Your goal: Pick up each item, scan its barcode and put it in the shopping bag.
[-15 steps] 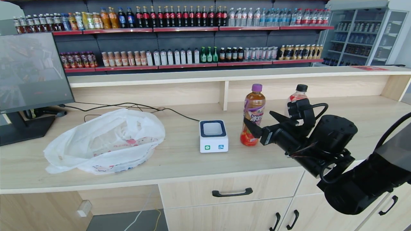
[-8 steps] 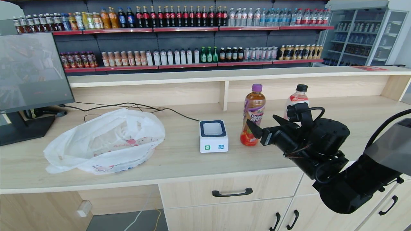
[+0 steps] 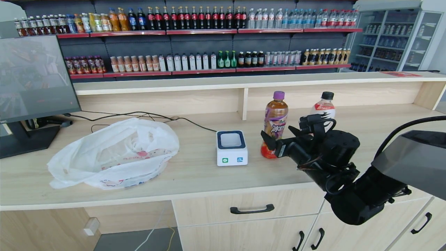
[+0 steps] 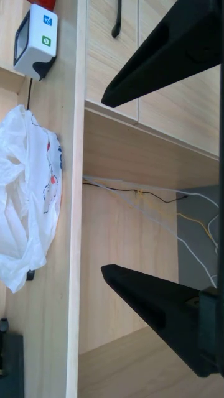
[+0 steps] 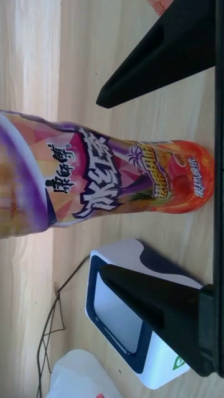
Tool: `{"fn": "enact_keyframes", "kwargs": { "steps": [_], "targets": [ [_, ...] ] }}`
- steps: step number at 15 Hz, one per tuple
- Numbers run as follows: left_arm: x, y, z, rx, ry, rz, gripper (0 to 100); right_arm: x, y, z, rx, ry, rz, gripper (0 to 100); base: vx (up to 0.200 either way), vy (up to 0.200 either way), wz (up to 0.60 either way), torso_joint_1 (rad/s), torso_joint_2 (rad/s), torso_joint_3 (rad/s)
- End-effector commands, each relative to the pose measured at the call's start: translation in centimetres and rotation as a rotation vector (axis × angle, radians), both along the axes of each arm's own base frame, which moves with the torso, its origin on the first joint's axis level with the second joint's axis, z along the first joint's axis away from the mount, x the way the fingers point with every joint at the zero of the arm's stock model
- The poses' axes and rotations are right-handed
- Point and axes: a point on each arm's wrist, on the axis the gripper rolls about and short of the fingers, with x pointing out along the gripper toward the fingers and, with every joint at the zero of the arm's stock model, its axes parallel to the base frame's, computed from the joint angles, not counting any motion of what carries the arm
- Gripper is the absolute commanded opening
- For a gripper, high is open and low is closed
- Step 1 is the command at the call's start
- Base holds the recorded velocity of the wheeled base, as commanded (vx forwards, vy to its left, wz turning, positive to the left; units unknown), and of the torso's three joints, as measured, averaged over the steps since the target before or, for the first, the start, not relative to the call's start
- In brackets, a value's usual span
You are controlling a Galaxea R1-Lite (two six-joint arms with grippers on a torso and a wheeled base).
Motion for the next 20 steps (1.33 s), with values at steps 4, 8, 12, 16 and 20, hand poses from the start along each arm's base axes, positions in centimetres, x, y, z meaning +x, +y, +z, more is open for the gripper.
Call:
{"fn": "enact_keyframes", "kwargs": {
  "steps": [4, 8, 12, 16, 20],
  "targets": [
    [0.0, 0.0, 0.0, 0.000, 0.000, 0.000, 100, 1.5, 0.7, -1.4, -0.005, 0.006, 0.001, 100, 0.000, 0.000, 0.00, 0.000, 0.00, 0.000],
    [0.0, 0.0, 0.0, 0.000, 0.000, 0.000, 100, 2.3, 0.2, -0.9, 0.002, -0.019, -0.021, 100, 0.000, 0.000, 0.00, 0.000, 0.00, 0.000],
    [0.0, 0.0, 0.0, 0.000, 0.000, 0.000, 100, 2.5, 0.3, -1.1, -0.009, -0.023, -0.023, 100, 0.000, 0.000, 0.00, 0.000, 0.00, 0.000],
    [0.0, 0.0, 0.0, 0.000, 0.000, 0.000, 100, 3.6, 0.6, -1.5, -0.008, -0.042, -0.025, 100, 0.000, 0.000, 0.00, 0.000, 0.00, 0.000],
    [0.0, 0.0, 0.0, 0.000, 0.000, 0.000, 100, 4.7, 1.3, -2.4, -0.008, -0.053, -0.023, 100, 0.000, 0.000, 0.00, 0.000, 0.00, 0.000]
  ]
}}
